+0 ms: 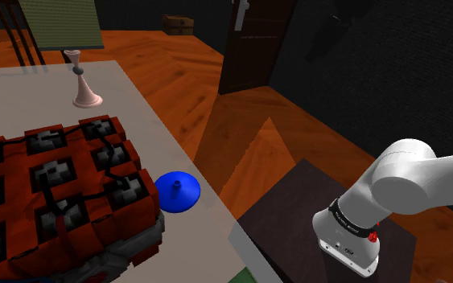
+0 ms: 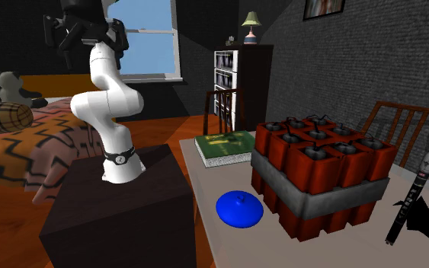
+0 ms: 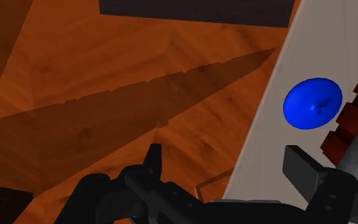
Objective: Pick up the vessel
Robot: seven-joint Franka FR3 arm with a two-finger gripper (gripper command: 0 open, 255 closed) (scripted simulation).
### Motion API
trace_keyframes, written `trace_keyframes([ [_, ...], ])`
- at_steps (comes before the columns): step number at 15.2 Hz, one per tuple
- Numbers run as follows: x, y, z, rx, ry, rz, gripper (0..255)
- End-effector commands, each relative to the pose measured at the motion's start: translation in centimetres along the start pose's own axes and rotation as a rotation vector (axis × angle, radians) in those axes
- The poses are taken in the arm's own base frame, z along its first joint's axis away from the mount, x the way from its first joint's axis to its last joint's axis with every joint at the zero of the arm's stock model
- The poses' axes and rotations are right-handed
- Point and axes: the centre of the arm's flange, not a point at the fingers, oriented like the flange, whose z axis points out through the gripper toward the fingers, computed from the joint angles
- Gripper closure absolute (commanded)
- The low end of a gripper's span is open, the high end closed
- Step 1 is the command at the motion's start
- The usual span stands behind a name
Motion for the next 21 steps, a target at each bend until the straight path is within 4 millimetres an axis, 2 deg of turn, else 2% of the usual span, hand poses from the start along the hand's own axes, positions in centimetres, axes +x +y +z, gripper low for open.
trace_keyframes([
  [1,0.0,0.0,0.0,0.000,0.000,0.000,0],
  [21,2.7,-18.5,19.2,-0.037,0.001,0.007,0],
])
